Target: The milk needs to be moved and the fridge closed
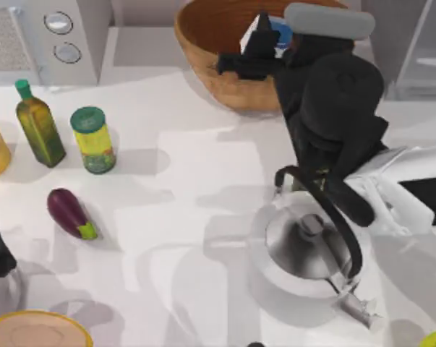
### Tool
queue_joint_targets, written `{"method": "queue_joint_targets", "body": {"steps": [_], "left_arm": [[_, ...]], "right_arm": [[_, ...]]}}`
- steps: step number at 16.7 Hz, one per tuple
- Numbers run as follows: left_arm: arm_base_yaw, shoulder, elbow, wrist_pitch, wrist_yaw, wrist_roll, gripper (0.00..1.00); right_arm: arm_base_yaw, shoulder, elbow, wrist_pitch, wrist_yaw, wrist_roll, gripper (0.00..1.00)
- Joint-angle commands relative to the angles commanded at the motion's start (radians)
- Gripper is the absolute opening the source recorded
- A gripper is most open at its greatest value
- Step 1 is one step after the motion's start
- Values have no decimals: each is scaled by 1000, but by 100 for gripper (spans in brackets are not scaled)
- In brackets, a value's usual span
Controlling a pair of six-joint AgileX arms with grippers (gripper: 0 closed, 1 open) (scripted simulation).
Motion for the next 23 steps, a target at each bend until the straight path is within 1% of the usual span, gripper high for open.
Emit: {"method": "queue_joint_targets", "body": {"steps": [3, 5, 7, 9, 12, 18, 20, 23], "left_arm": [[0, 0, 0, 0, 0, 0, 100], [0, 0, 0, 0, 0, 0, 100], [0, 0, 0, 0, 0, 0, 100], [0, 0, 0, 0, 0, 0, 100], [0, 0, 0, 0, 0, 0, 100], [0, 0, 0, 0, 0, 0, 100], [0, 0, 0, 0, 0, 0, 100], [0, 0, 0, 0, 0, 0, 100]], "right_arm": [[-236, -147, -193, 85, -197, -73, 0], [-395, -229, -319, 115, -309, -120, 0], [-523, -292, -428, 130, -401, -164, 0], [-610, -335, -510, 131, -469, -200, 0], [-664, -367, -564, 126, -514, -228, 0], [-674, -353, -548, 119, -512, -229, 0], [-710, -307, -493, 89, -531, -237, 0], [-754, -163, -338, 18, -579, -244, 0]]}}
